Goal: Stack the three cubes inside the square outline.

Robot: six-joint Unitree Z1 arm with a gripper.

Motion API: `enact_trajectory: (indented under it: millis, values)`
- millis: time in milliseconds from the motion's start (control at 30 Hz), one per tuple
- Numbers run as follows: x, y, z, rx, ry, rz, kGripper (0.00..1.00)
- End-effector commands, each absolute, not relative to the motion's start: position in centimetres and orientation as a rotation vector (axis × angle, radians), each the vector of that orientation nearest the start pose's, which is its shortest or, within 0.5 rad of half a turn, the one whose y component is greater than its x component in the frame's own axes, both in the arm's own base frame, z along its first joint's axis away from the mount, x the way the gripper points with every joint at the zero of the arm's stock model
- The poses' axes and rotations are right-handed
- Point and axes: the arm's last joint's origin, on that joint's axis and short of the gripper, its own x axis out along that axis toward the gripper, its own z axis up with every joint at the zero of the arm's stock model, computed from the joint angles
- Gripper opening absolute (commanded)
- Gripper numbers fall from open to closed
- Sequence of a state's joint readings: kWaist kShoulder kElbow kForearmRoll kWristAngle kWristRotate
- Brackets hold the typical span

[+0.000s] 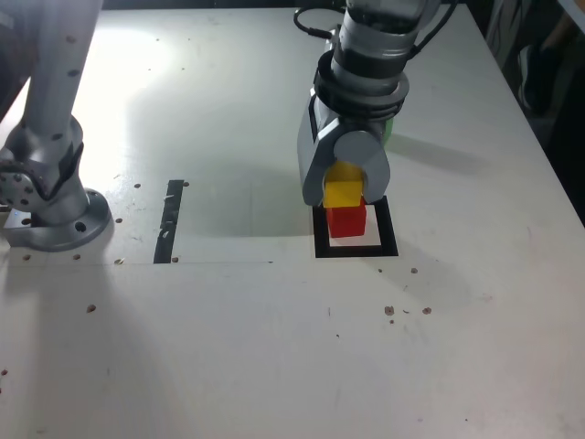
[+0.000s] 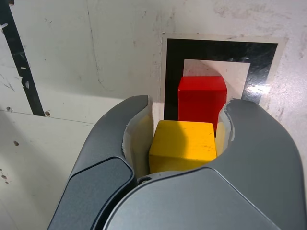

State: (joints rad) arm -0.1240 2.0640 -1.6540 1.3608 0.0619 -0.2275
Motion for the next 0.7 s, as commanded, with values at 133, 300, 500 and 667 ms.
enact_trajectory:
  millis: [133,300,500,667]
  values:
    - [36.5,-4.0,25.6,-0.008,1.754,0.167,0.22]
    - [36.7,-3.8,25.4,-0.019,1.733,0.172,0.22]
    - [36.8,-3.4,24.8,-0.034,1.715,0.194,0.22]
    - [36.7,-3.1,24.6,-0.043,1.72,0.212,0.22]
